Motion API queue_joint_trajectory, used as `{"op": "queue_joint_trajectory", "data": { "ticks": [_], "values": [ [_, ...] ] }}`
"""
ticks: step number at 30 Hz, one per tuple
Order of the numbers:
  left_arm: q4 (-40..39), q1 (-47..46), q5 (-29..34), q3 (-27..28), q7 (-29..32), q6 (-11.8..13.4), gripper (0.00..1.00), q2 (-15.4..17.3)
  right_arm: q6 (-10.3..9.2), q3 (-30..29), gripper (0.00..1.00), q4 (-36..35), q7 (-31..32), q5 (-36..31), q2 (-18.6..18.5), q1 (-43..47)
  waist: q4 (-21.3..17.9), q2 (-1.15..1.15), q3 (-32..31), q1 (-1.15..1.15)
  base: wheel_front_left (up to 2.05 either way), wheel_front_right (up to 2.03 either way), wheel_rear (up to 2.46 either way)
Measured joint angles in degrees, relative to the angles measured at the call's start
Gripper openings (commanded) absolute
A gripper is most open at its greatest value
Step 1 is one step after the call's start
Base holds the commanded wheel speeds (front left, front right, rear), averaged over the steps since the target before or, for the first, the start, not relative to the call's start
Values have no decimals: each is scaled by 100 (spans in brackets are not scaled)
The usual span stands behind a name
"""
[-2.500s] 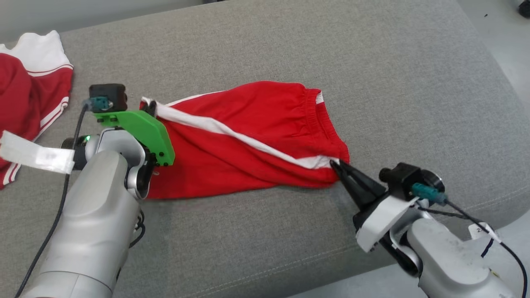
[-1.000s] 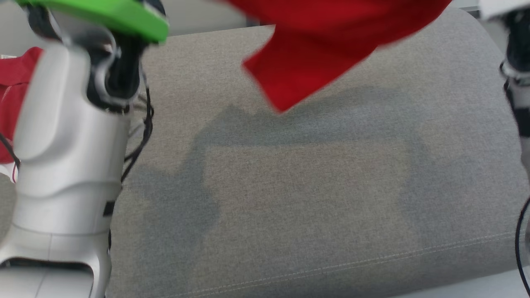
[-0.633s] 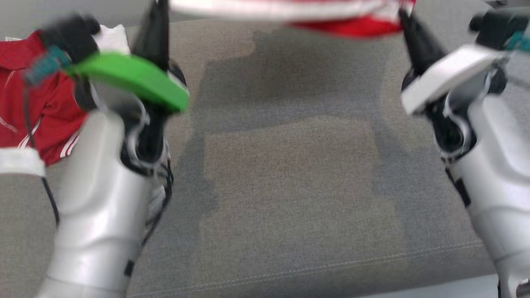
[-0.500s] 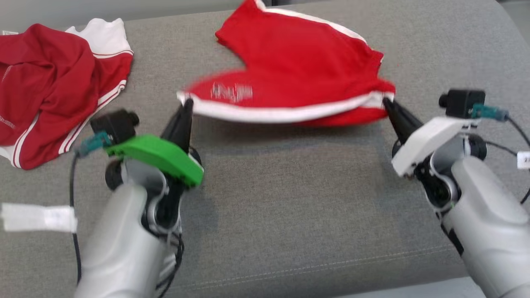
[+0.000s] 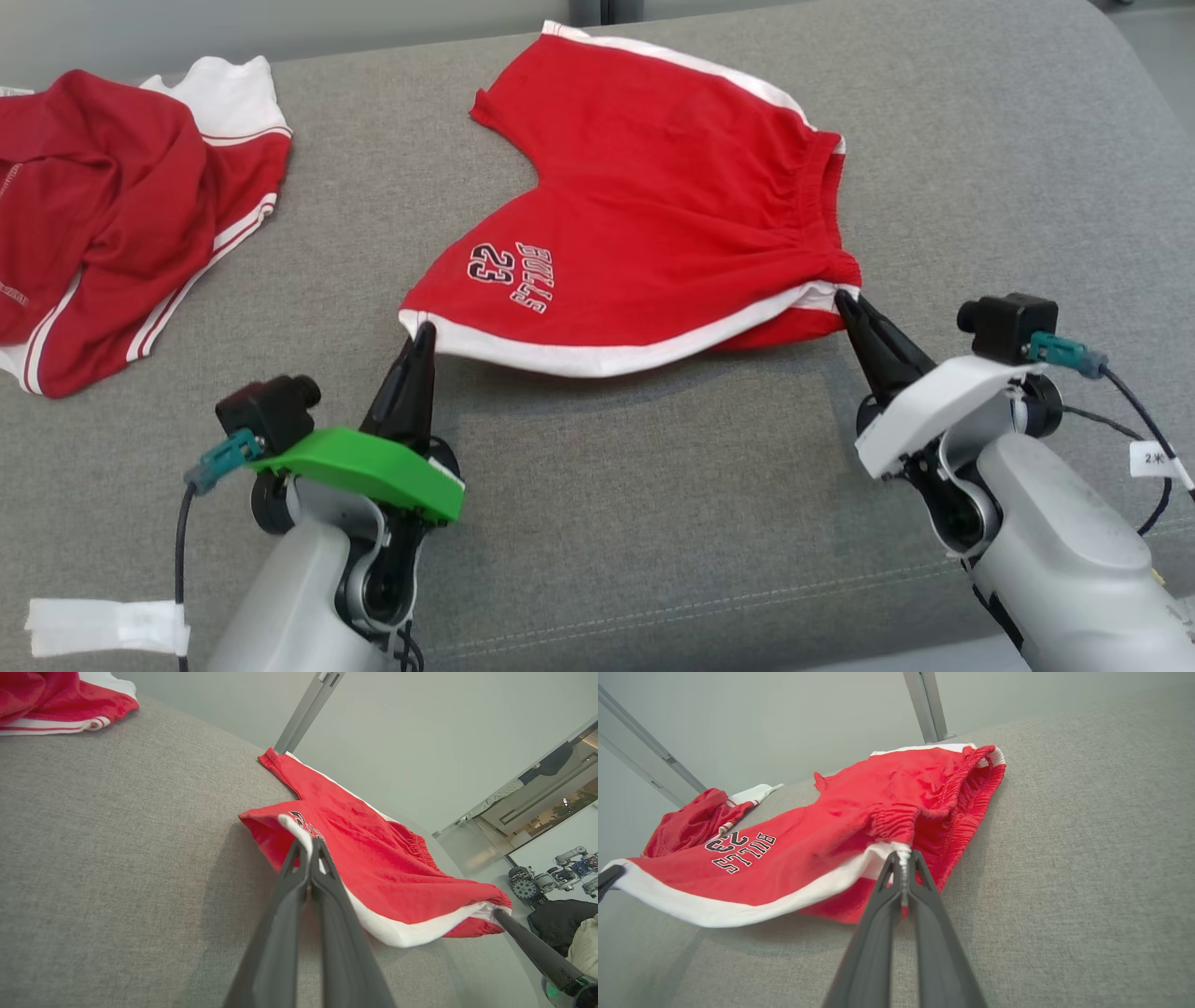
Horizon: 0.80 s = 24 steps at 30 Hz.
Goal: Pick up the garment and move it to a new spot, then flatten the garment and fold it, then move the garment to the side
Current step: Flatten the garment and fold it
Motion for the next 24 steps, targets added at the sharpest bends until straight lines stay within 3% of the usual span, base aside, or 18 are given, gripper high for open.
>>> {"op": "queue_joint_trajectory", "data": {
  "ticks": [14, 24],
  "values": [
    [-623, 1428, 549, 137, -205, 189, 0, 123, -9, 112, 0, -582, -368, -727, -310, 1196, -69, 0, -525, 0, 0, 0, 0],
    [-968, 2039, 665, 145, -205, 285, 0, 138, -60, -55, 0, -942, -367, -804, -400, 1706, -55, 0, -622, 0, 0, 0, 0]
  ]
}}
